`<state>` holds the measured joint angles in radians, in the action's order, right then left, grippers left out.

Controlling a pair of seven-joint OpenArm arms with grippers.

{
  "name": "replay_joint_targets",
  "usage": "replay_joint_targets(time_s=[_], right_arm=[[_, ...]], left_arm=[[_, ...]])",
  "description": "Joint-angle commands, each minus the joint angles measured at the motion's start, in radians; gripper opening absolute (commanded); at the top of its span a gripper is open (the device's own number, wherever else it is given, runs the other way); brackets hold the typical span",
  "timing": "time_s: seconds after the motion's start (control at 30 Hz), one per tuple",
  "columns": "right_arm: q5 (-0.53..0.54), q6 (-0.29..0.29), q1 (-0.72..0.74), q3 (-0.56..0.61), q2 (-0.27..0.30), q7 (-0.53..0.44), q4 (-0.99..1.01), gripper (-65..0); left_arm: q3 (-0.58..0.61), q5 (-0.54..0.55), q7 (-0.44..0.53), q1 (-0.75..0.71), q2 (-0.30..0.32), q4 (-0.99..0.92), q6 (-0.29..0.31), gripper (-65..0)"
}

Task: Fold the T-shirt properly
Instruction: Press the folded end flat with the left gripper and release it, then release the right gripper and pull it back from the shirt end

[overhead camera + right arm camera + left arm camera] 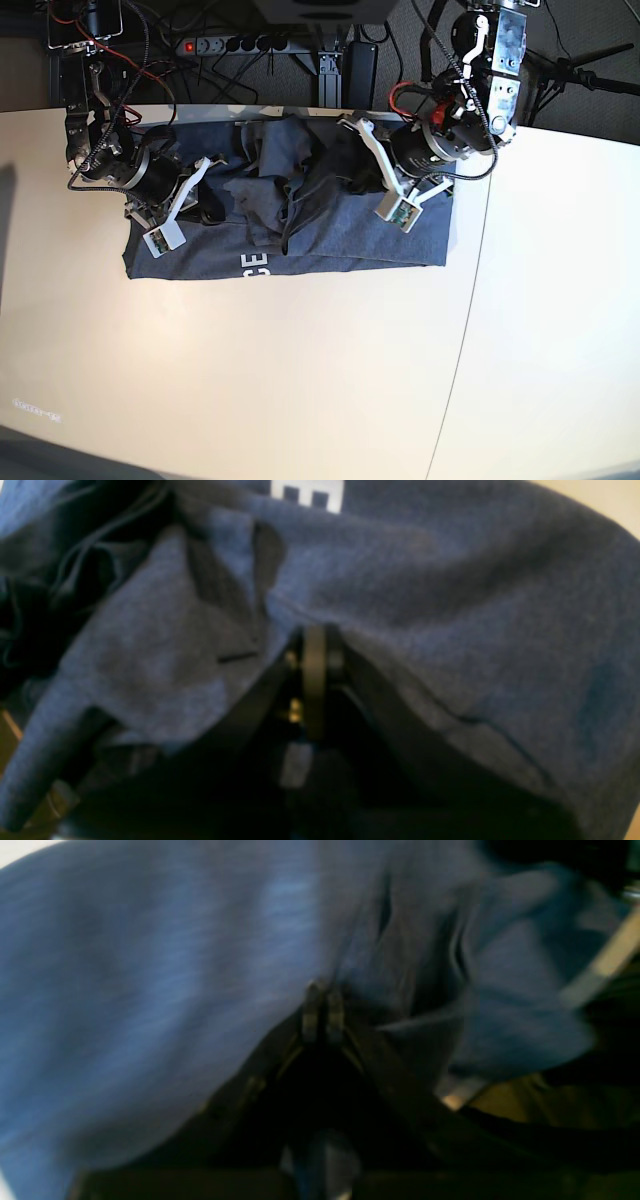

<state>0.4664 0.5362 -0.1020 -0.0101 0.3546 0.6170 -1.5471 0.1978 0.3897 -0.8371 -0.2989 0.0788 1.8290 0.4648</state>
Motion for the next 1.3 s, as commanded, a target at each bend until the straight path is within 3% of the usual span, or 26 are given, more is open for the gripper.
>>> replay_joint_targets(time_s=[0.0, 0.17, 0.3, 0.4, 0.53, 0.9, 1.07, 1.27], right_arm=[[0.012, 0.021, 0.013, -0.005, 0.014, -0.023, -0.016, -65.0], [0.012, 0.021, 0.013, -0.005, 0.014, -0.023, -0.016, -65.0], [0.012, 0.021, 0.013, -0.005, 0.014, -0.023, -0.016, -65.0], [0.013, 0.021, 0.013, -0.005, 0.014, -0.023, -0.016, -65.0], [0.071, 0.022, 0.025, -0.005, 0.014, -0.022, -0.016, -65.0], [0.148, 0.021, 0.104, -0.042, 0.014, 0.031, -0.064, -65.0], [0.143, 0.021, 0.118, -0.169, 0.021, 0.077, -0.064, -65.0], [0.143, 0.018, 0.115, -0.348, 0.122, 0.102, 0.008, -65.0]], left_arm=[[0.027, 0.018, 0.014, 0.008, -0.013, 0.017, 0.037, -65.0], [0.204, 0.005, 0.016, 0.008, -0.060, 0.017, 0.041, -65.0], [0.263, -0.109, 0.023, 0.019, -0.087, 0.018, 0.040, -65.0], [0.219, -0.133, 0.018, 0.039, -0.087, 0.035, 0.040, -65.0], [0.108, -0.089, -0.010, 0.064, -0.071, 0.108, 0.041, -65.0], [-0.122, -0.057, 0.030, 0.063, 0.106, 0.095, 0.045, -65.0], [-0.147, -0.056, 0.074, 0.064, 0.158, -0.053, 0.045, -65.0], [-0.147, -0.044, 0.086, 0.066, 0.163, -0.114, 0.045, -65.0]])
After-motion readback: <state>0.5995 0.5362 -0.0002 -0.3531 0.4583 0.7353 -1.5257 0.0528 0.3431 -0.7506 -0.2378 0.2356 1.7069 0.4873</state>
